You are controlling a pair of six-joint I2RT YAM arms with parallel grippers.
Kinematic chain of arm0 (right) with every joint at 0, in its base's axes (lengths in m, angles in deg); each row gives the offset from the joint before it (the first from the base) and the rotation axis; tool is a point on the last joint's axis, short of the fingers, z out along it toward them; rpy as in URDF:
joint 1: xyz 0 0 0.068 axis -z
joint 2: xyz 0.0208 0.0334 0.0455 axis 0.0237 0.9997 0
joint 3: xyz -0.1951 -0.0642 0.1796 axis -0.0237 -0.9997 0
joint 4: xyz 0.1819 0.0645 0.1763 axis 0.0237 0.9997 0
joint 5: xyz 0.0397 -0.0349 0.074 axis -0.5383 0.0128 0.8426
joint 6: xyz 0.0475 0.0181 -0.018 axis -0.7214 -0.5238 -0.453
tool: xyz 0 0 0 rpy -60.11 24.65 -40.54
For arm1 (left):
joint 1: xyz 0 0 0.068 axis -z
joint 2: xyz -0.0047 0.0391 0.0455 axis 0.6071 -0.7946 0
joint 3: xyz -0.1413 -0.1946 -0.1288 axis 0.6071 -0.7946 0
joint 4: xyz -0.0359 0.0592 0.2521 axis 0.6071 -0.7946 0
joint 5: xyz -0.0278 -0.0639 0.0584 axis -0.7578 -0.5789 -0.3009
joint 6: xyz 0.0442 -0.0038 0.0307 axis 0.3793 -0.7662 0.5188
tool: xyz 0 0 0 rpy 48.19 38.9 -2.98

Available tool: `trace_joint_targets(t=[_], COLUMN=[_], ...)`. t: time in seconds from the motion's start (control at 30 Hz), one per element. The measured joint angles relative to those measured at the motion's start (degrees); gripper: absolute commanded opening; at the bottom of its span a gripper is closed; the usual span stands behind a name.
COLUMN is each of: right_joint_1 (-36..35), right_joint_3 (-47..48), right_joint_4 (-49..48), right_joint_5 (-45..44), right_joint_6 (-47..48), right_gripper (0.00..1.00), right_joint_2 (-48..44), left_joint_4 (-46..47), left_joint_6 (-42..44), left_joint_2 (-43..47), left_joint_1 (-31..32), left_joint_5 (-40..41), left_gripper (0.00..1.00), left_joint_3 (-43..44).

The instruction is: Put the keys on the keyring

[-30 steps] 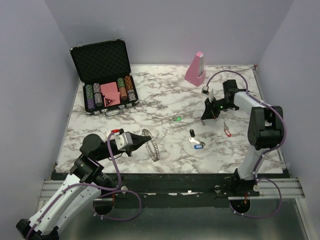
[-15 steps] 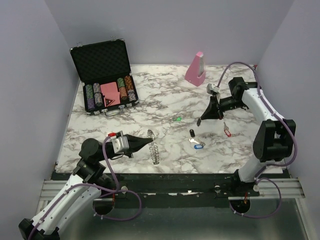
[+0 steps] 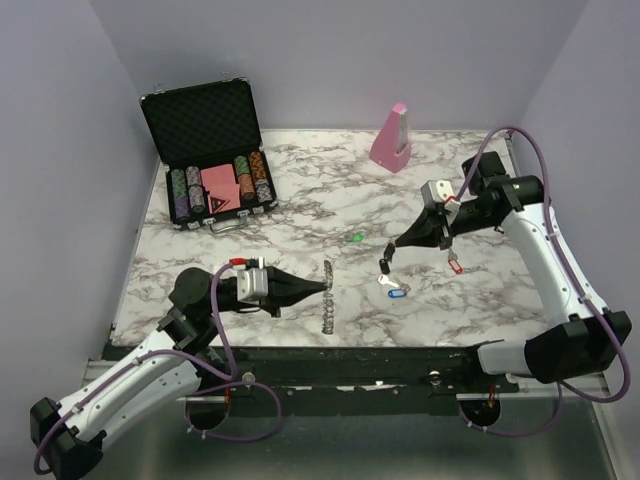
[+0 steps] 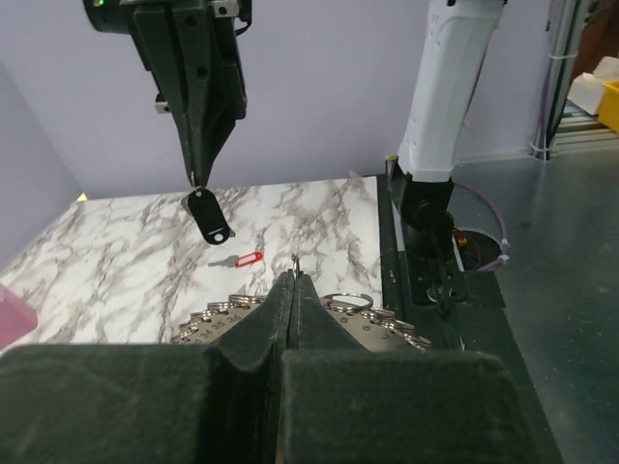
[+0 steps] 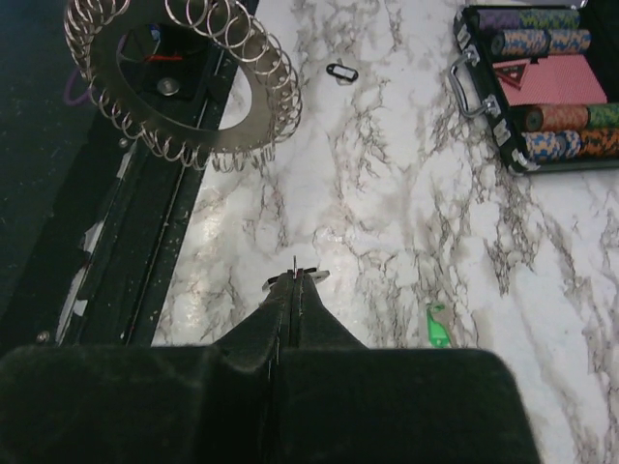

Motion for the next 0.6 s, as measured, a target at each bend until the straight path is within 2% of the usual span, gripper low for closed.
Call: trace_joint_targets(t=[0.2, 0.33, 0.6], right_joint_1=[-2.9, -4.3, -4.4], right_joint_3=[0.1, -1.4, -5.0], right_joint_4=[0.1, 0.2, 0.3], right_joint_5=[1.5, 1.9, 2.1], right_joint_6=[0.4, 1.4, 1.4], right_gripper=[0.00, 0.00, 0.00], right_joint_2=[-4.3, -7.2, -10.7], left_joint_4=[-0.4, -0.2, 8.5], left_joint_6=[8.3, 12.3, 10.6], left_joint_2=[-1.3, -1.9, -4.1], left_joint_1=[7.6, 10.4, 11.6], left_joint_5=[1.6, 1.6, 2.6], left_gripper=[0.00, 0.00, 0.00], left_joint_3=[1.8, 1.8, -1.1])
